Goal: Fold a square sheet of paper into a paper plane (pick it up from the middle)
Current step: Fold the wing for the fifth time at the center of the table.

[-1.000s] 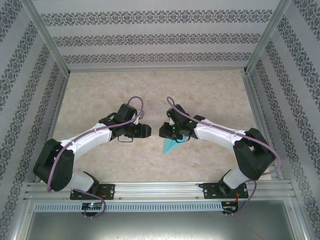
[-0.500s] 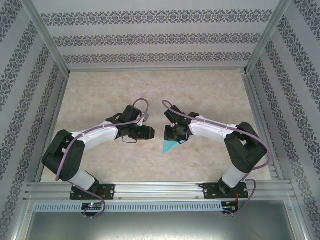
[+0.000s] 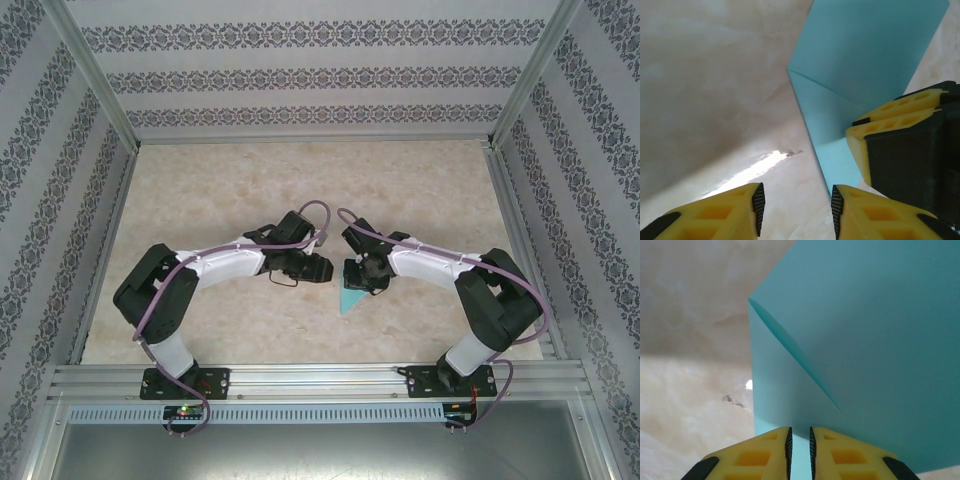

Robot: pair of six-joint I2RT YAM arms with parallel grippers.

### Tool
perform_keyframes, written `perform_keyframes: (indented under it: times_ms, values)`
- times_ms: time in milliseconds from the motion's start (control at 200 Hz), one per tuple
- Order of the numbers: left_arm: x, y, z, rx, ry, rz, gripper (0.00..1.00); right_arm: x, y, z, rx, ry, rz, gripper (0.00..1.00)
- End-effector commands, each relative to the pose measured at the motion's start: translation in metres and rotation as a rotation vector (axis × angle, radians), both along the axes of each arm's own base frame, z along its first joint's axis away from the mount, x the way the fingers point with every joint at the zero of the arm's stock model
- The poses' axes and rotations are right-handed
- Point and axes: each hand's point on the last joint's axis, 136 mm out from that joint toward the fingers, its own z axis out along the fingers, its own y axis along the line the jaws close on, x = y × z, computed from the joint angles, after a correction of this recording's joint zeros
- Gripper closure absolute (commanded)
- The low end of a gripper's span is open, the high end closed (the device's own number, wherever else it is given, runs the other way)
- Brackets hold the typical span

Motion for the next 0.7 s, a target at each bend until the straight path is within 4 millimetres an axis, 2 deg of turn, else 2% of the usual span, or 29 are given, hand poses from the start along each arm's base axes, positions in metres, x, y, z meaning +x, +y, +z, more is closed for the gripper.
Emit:
perform_keyframes:
  times_ms: [0,155,400,694]
  values:
    - [0.001,-0.020,0.004,-0.003,-0.023,-0.029,0.61,0.000,-0.011,0.005,0.012,-0.030,-0.029,0.82]
    - [-0.004,-0.040,-0.001,0.013,-0.022,-0.068,0.64,-0.005,-0.019,-0.001,0.073,-0.021,-0.079,0.84]
    - [-0.013,-0.067,-0.008,0.019,-0.012,-0.123,0.71,-0.008,-0.023,-0.009,0.281,0.020,-0.174,0.84]
    - [-0.015,-0.080,-0.019,0.021,0.014,-0.144,0.80,-0.008,-0.026,-0.010,0.436,0.045,-0.247,0.88]
